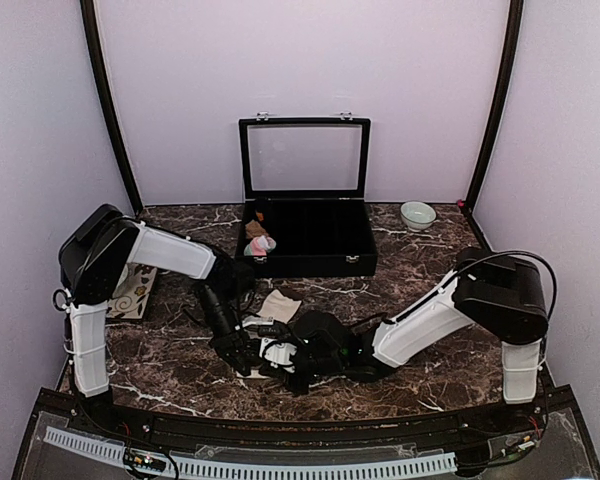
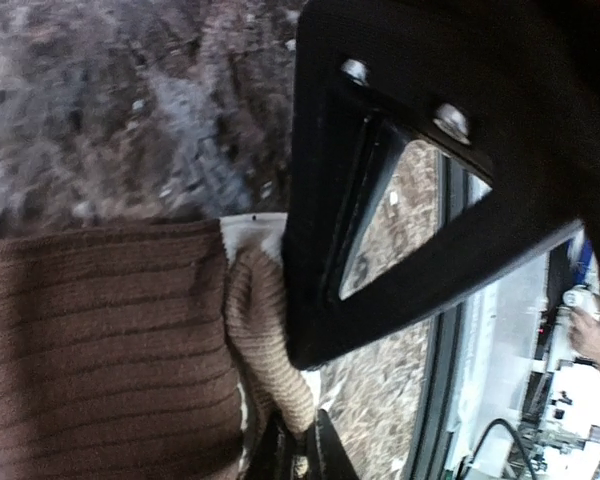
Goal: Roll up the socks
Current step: Roll the sock at the center of the board.
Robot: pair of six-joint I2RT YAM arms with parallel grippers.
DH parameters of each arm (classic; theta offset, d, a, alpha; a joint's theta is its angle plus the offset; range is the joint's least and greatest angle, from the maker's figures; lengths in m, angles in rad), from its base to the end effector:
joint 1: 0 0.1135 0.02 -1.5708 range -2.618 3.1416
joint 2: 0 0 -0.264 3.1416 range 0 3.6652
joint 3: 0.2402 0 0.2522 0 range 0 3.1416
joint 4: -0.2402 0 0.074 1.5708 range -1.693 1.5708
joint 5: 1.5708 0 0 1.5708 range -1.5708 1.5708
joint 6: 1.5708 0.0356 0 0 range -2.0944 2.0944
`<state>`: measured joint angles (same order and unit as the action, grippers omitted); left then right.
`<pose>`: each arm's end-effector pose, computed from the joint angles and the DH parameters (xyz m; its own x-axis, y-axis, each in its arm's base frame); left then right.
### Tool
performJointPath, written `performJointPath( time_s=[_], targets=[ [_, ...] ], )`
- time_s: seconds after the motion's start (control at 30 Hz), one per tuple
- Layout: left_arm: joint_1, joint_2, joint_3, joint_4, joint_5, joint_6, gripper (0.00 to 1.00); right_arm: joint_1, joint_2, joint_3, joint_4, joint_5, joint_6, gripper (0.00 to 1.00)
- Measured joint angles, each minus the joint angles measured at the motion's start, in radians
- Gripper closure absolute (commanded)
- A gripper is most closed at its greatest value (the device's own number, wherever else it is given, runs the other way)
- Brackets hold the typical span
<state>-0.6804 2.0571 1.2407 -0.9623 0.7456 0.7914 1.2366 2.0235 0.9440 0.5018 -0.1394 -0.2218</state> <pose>0.2446 -0.2290 0.1115 -0.2832 0.9015 -0.3271 0.7894 0.0254 -0.6134 0.1250 0.3752 0.1036 0.0395 -0.5505 -0.8339 -0.9892 0.0961 -0.1103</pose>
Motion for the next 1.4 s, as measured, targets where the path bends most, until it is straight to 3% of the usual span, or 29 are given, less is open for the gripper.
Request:
performJointPath(
  time_s=[0.07, 0.1, 0.13, 0.2, 0.47, 0.63, 0.93, 1.03, 1.13, 1.2, 1.27, 1.4],
  targets=[
    [0.002, -0.032, -0.018, 0.024, -0.033, -0.012, 0.73, -0.016, 0.011, 0.013, 0.002, -0.026, 0.027, 1.00],
    [0.002, -0.049, -0.026, 0.034, -0.049, -0.012, 0.35, -0.023, 0.016, 0.017, 0.004, -0.039, 0.041, 1.00],
    [0.003, -0.069, -0.036, 0.048, -0.062, -0.016, 0.05, -0.030, 0.021, 0.020, 0.005, -0.051, 0.052, 1.00],
    [0.003, -0.125, -0.057, 0.065, -0.099, -0.029, 0.01, -0.046, 0.029, 0.027, 0.008, -0.077, 0.082, 1.00],
    [0.011, -0.455, -0.227, 0.213, -0.336, -0.047, 0.01, -0.081, 0.038, 0.010, 0.034, -0.146, 0.202, 1.00],
    [0.008, -0.581, -0.281, 0.270, -0.372, -0.043, 0.01, -0.093, 0.038, 0.000, 0.044, -0.188, 0.292, 1.00],
    [-0.192, -0.608, -0.385, 0.413, -0.388, 0.027, 0.01, -0.137, 0.053, 0.044, -0.032, -0.315, 0.491, 1.00],
    [-0.208, -0.592, -0.397, 0.454, -0.420, 0.029, 0.01, -0.156, 0.053, 0.032, -0.026, -0.364, 0.554, 1.00],
    [-0.211, -0.585, -0.397, 0.501, -0.444, 0.029, 0.13, -0.177, 0.053, 0.025, -0.025, -0.412, 0.603, 1.00],
    [-0.214, -0.584, -0.397, 0.530, -0.454, 0.030, 0.37, -0.187, 0.053, 0.024, -0.029, -0.433, 0.623, 1.00],
    [-0.222, -0.577, -0.397, 0.553, -0.458, 0.036, 0.71, -0.193, 0.055, 0.026, -0.037, -0.451, 0.639, 1.00],
    [-0.241, -0.541, -0.397, 0.576, -0.458, 0.048, 0.76, -0.202, 0.060, 0.038, -0.058, -0.474, 0.654, 1.00]
  ],
)
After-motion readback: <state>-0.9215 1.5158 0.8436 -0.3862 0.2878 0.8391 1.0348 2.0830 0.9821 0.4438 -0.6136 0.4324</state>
